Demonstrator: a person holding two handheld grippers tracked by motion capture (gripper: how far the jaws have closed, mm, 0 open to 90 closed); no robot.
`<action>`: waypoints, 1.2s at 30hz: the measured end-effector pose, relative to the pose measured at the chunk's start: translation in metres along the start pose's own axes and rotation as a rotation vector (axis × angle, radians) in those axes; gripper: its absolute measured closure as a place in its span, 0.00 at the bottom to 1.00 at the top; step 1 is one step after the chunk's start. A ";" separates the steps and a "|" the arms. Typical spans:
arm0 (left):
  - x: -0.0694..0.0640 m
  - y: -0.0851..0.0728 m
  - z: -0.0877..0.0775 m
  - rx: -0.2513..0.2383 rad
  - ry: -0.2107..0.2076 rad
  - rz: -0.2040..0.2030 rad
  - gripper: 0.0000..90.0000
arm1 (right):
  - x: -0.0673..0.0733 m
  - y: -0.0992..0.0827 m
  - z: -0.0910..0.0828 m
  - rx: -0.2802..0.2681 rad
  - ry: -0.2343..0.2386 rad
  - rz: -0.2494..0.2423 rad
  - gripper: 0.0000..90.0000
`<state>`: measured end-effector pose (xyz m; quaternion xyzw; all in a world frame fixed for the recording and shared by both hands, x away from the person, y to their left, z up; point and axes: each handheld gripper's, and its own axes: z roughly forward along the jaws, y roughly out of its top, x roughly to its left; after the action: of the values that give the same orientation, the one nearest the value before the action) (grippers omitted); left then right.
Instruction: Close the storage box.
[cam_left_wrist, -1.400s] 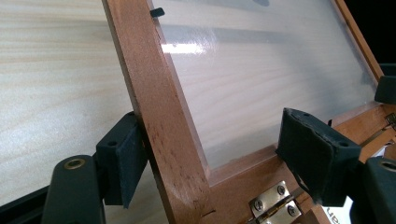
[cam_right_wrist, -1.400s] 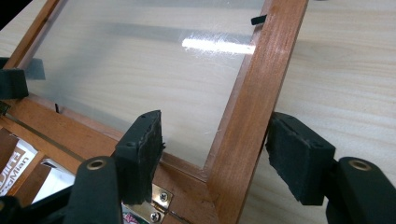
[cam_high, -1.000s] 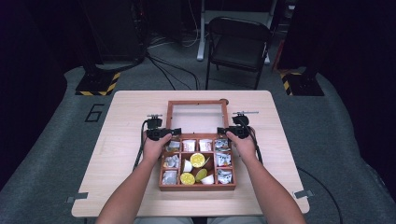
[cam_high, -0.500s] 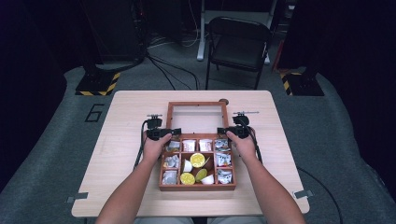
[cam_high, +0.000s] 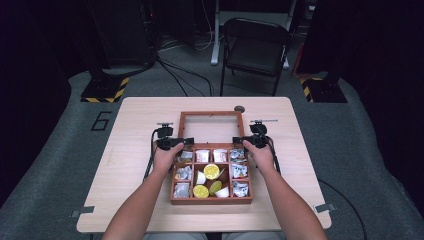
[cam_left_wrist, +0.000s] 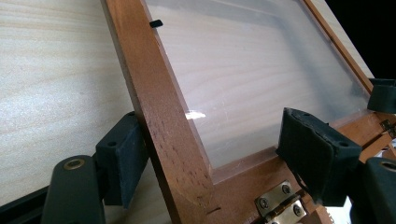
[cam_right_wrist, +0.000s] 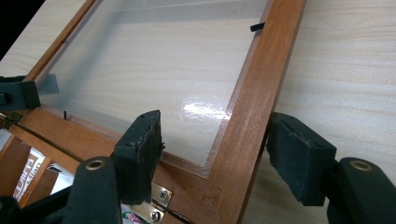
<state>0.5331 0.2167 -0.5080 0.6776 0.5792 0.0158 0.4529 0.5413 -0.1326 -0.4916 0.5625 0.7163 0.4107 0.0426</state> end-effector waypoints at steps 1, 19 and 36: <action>0.000 0.000 0.000 0.001 -0.001 0.001 0.28 | 0.000 0.000 0.000 0.000 0.001 -0.001 0.39; 0.003 -0.001 0.001 0.013 -0.010 -0.030 0.28 | -0.004 -0.001 0.002 0.019 0.020 0.048 0.39; 0.006 -0.001 0.000 0.010 -0.018 -0.039 0.30 | 0.001 -0.002 0.000 0.024 -0.015 0.029 0.37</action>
<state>0.5343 0.2219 -0.5118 0.6685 0.5883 -0.0022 0.4550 0.5397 -0.1313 -0.4924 0.5762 0.7126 0.3987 0.0354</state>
